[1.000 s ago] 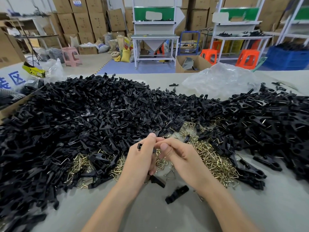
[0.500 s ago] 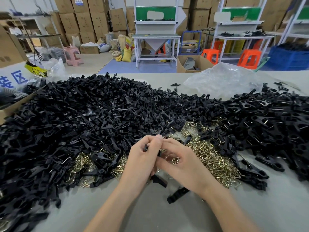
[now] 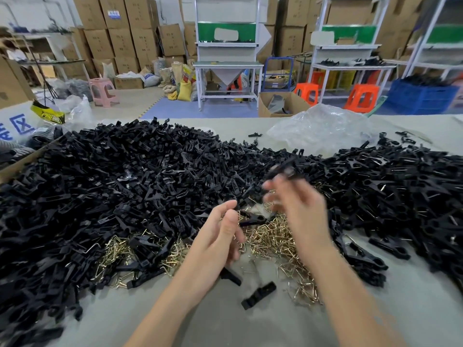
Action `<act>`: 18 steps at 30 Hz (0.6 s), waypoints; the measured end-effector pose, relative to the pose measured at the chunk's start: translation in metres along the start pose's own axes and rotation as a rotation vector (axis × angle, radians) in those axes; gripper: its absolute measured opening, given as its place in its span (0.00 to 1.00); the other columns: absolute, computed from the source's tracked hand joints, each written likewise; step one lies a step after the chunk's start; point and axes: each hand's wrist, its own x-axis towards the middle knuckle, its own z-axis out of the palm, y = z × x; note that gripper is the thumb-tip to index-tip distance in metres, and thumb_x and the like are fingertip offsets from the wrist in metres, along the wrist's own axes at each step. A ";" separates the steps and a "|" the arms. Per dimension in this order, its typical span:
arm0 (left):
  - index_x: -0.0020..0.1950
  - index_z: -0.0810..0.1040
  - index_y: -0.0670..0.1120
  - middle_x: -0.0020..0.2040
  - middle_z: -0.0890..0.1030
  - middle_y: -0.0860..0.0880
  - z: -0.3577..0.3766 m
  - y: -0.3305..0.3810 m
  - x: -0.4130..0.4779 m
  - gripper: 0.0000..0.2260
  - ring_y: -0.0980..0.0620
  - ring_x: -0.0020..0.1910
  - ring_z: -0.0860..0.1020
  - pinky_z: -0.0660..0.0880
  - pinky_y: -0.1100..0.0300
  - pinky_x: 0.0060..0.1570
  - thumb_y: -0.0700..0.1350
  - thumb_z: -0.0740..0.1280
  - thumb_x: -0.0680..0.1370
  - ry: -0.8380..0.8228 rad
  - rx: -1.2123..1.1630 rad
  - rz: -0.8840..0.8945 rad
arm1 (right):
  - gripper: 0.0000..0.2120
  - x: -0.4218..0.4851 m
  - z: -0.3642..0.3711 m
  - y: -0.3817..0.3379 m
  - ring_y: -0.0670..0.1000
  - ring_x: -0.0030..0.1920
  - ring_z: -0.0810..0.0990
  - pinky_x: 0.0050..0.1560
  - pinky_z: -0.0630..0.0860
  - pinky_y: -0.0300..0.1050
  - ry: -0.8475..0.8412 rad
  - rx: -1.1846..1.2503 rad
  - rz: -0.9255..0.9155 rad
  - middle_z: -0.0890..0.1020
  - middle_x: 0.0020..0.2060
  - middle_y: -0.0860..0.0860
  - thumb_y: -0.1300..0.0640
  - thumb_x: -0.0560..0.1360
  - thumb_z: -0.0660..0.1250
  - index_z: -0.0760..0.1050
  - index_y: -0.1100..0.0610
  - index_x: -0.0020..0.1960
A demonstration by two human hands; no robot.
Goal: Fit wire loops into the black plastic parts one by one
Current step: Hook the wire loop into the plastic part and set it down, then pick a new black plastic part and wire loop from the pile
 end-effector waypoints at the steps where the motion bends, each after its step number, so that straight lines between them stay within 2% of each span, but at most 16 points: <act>1: 0.69 0.70 0.64 0.44 0.80 0.52 0.000 -0.001 -0.001 0.23 0.54 0.37 0.78 0.76 0.60 0.37 0.70 0.56 0.77 0.026 0.052 0.020 | 0.13 0.017 -0.011 -0.012 0.47 0.47 0.85 0.45 0.82 0.40 0.069 0.224 0.040 0.87 0.50 0.48 0.48 0.77 0.67 0.80 0.53 0.57; 3: 0.67 0.71 0.63 0.42 0.80 0.55 -0.002 -0.004 -0.001 0.18 0.57 0.38 0.78 0.77 0.56 0.39 0.66 0.54 0.80 0.115 0.231 0.069 | 0.17 0.047 -0.036 -0.037 0.48 0.55 0.85 0.51 0.82 0.42 0.149 0.596 0.083 0.86 0.57 0.50 0.48 0.80 0.66 0.73 0.55 0.65; 4: 0.66 0.72 0.62 0.41 0.79 0.57 -0.003 -0.007 -0.001 0.17 0.59 0.38 0.77 0.76 0.56 0.40 0.64 0.53 0.81 0.163 0.350 0.092 | 0.19 0.057 -0.046 -0.045 0.49 0.58 0.84 0.52 0.81 0.42 0.173 0.705 0.087 0.85 0.60 0.51 0.48 0.81 0.66 0.70 0.56 0.68; 6: 0.66 0.72 0.60 0.42 0.77 0.61 -0.006 -0.010 0.001 0.16 0.62 0.42 0.76 0.74 0.60 0.45 0.60 0.54 0.83 0.261 0.593 0.131 | 0.20 0.064 -0.055 -0.048 0.50 0.59 0.84 0.52 0.81 0.42 0.173 0.751 0.108 0.84 0.61 0.53 0.50 0.81 0.66 0.68 0.56 0.70; 7: 0.67 0.73 0.57 0.46 0.77 0.62 -0.007 -0.010 0.002 0.15 0.62 0.47 0.75 0.73 0.60 0.50 0.57 0.55 0.84 0.311 0.707 0.150 | 0.18 0.061 -0.054 -0.043 0.50 0.58 0.85 0.52 0.82 0.42 0.150 0.708 0.133 0.85 0.60 0.52 0.51 0.81 0.66 0.69 0.55 0.69; 10: 0.70 0.74 0.50 0.60 0.78 0.54 -0.014 -0.016 0.007 0.17 0.52 0.62 0.74 0.67 0.54 0.65 0.51 0.60 0.82 0.439 1.028 0.144 | 0.14 0.035 -0.037 -0.016 0.49 0.49 0.85 0.46 0.83 0.43 0.060 0.445 0.224 0.86 0.54 0.52 0.54 0.81 0.65 0.75 0.54 0.66; 13: 0.76 0.69 0.50 0.75 0.71 0.49 -0.028 -0.020 0.013 0.23 0.45 0.74 0.67 0.58 0.45 0.75 0.53 0.62 0.82 0.460 1.221 0.025 | 0.16 0.005 -0.016 0.014 0.52 0.44 0.85 0.43 0.83 0.43 -0.001 0.015 0.175 0.86 0.49 0.48 0.60 0.83 0.61 0.74 0.51 0.69; 15: 0.78 0.65 0.52 0.78 0.66 0.48 -0.039 -0.023 0.016 0.25 0.45 0.76 0.64 0.55 0.46 0.76 0.59 0.58 0.82 0.422 1.307 -0.054 | 0.16 -0.005 -0.006 0.028 0.57 0.45 0.82 0.40 0.81 0.49 -0.122 -0.387 0.046 0.85 0.48 0.40 0.57 0.84 0.61 0.73 0.45 0.70; 17: 0.77 0.68 0.53 0.76 0.69 0.48 -0.044 -0.025 0.018 0.24 0.45 0.74 0.66 0.60 0.46 0.73 0.60 0.57 0.82 0.393 1.370 -0.078 | 0.16 -0.011 -0.003 0.035 0.59 0.41 0.80 0.34 0.77 0.46 -0.253 -0.596 -0.030 0.83 0.48 0.35 0.54 0.84 0.61 0.72 0.39 0.68; 18: 0.74 0.72 0.53 0.74 0.72 0.48 -0.045 -0.026 0.019 0.23 0.44 0.72 0.69 0.63 0.46 0.71 0.60 0.59 0.82 0.392 1.375 -0.065 | 0.16 -0.011 -0.004 0.037 0.56 0.38 0.80 0.33 0.76 0.43 -0.283 -0.652 -0.054 0.83 0.47 0.35 0.54 0.84 0.61 0.73 0.38 0.68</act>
